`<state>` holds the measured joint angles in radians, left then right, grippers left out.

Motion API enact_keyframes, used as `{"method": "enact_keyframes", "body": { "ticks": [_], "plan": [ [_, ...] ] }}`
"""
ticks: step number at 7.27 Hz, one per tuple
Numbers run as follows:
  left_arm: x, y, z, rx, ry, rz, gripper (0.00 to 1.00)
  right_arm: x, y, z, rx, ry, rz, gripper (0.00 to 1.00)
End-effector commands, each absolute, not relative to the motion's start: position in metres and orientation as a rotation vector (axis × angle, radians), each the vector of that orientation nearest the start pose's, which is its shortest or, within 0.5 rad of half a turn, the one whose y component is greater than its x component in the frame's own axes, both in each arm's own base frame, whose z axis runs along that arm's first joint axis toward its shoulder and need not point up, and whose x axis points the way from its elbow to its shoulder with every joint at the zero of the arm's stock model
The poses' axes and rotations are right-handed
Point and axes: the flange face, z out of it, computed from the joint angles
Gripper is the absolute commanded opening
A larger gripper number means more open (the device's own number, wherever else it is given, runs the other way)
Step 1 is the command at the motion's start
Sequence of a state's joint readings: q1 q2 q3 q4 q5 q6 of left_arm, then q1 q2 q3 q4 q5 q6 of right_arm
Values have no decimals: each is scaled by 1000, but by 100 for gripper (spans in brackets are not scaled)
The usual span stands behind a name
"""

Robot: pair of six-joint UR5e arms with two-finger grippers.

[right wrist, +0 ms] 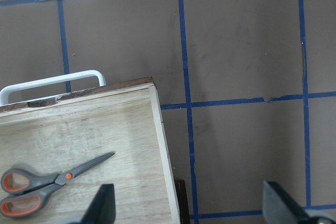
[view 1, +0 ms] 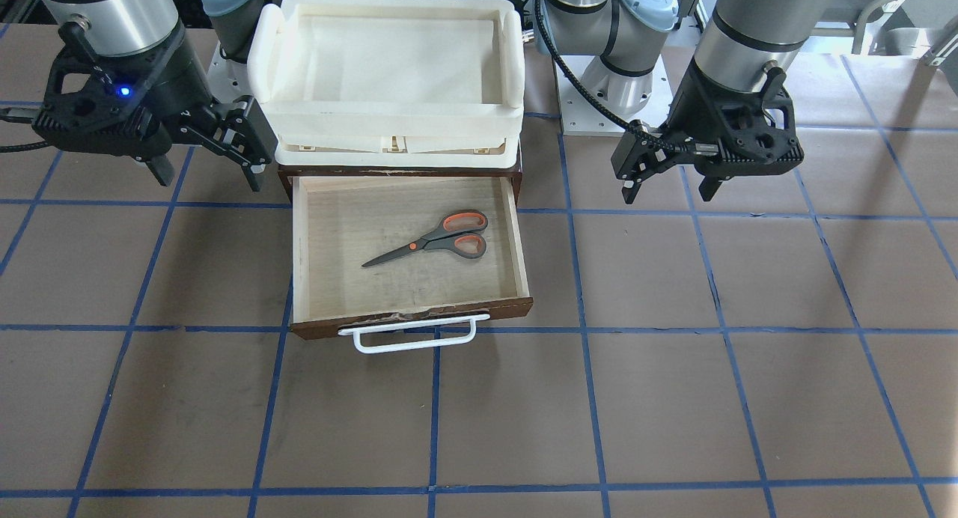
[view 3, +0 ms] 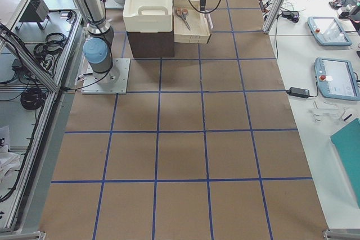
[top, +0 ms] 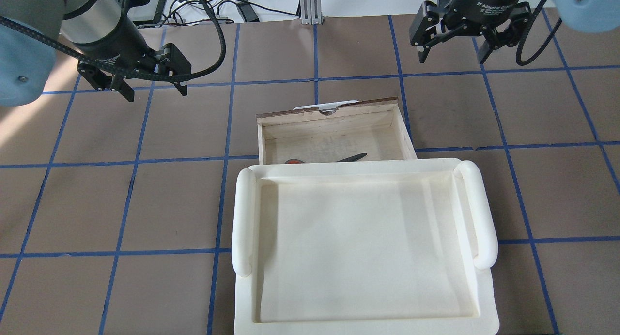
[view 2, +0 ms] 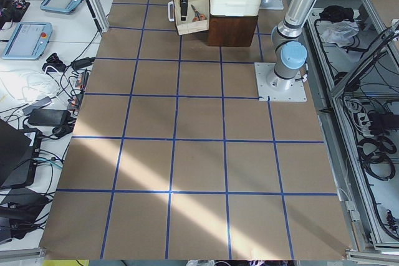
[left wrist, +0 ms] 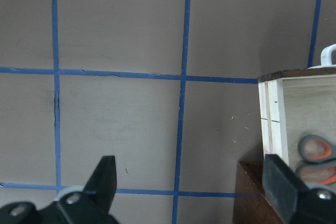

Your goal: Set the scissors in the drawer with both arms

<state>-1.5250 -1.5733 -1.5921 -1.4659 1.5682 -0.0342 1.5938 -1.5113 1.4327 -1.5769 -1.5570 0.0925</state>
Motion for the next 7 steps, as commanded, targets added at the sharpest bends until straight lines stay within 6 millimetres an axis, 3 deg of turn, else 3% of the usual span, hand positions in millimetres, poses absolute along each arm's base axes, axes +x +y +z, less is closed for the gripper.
{"method": "enact_keyframes", "body": {
  "ticks": [1, 7],
  "plan": [
    [-97, -508, 484, -161, 3123, -115, 100, 147, -520, 527, 109, 3118, -133, 100],
    [-99, -505, 486, -159, 3125, -113, 100, 147, -521, 527, 107, 3117, -130, 100]
  ]
}}
